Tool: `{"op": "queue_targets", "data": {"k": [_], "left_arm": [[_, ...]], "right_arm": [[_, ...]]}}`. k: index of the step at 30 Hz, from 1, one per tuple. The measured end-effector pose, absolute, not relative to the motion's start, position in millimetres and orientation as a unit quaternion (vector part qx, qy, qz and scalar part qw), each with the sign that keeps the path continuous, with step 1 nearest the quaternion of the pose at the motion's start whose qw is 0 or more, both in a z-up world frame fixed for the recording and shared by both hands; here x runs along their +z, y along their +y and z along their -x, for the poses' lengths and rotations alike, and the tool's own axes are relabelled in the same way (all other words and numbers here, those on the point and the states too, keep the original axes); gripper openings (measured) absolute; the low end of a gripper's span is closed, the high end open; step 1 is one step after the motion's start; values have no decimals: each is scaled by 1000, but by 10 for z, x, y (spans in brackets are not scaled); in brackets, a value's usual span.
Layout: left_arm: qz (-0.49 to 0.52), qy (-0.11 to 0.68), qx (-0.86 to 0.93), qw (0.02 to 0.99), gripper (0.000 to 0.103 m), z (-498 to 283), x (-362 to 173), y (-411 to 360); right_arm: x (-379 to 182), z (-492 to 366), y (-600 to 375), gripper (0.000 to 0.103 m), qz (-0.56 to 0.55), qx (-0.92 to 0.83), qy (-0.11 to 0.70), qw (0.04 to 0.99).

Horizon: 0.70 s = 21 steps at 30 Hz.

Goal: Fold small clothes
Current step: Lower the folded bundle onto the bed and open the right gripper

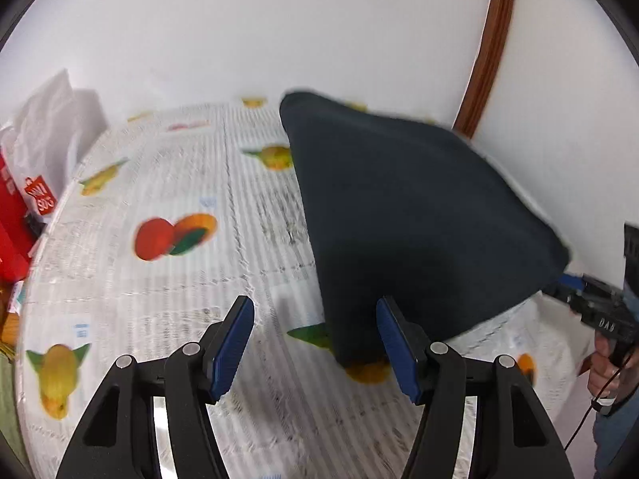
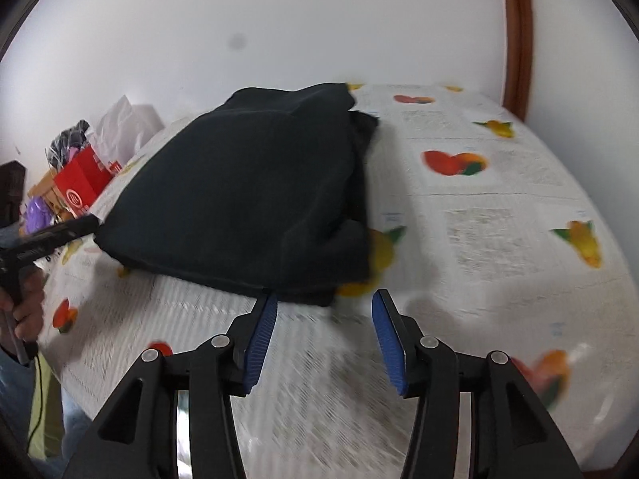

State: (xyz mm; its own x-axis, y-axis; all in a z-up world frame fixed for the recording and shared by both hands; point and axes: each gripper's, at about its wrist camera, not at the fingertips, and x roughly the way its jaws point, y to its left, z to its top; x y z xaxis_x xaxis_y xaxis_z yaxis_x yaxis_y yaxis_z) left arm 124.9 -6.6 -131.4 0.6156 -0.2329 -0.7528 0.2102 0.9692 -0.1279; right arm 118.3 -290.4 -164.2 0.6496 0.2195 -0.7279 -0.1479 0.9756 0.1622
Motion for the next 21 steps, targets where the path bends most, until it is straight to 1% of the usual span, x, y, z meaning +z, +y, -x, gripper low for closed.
{"op": "queue_targets", "data": {"k": [1, 3, 6, 12, 15, 18, 21], "left_arm": [[10, 434, -117, 893, 63, -1292, -1390, -88], [14, 437, -117, 892, 64, -1327, -1429, -96], [22, 437, -107, 893, 64, -1449, -1403, -96], [14, 432, -67, 899, 64, -1640, -1347, -90], [10, 433, -69, 899, 63, -1590, -1330, -102], [-4, 442, -60, 895, 63, -1529, -1383, -138], [13, 447, -53, 893, 62, -1474, -1347, -114]], "right_arm": [[-1670, -1227, -2873, 48, -47, 99, 404, 908], [-1771, -1413, -2815, 19, -52, 102, 409, 905], [-1785, -1649, -2770, 16, -45, 95, 400, 910], [-1752, -2101, -2725, 17, -26, 115, 416, 902], [-1629, -2021, -2802, 17, -17, 134, 416, 899], [-1462, -1806, -2952, 17, -2, 132, 392, 910], [-1247, -1682, -3052, 17, -11, 128, 365, 922]]}}
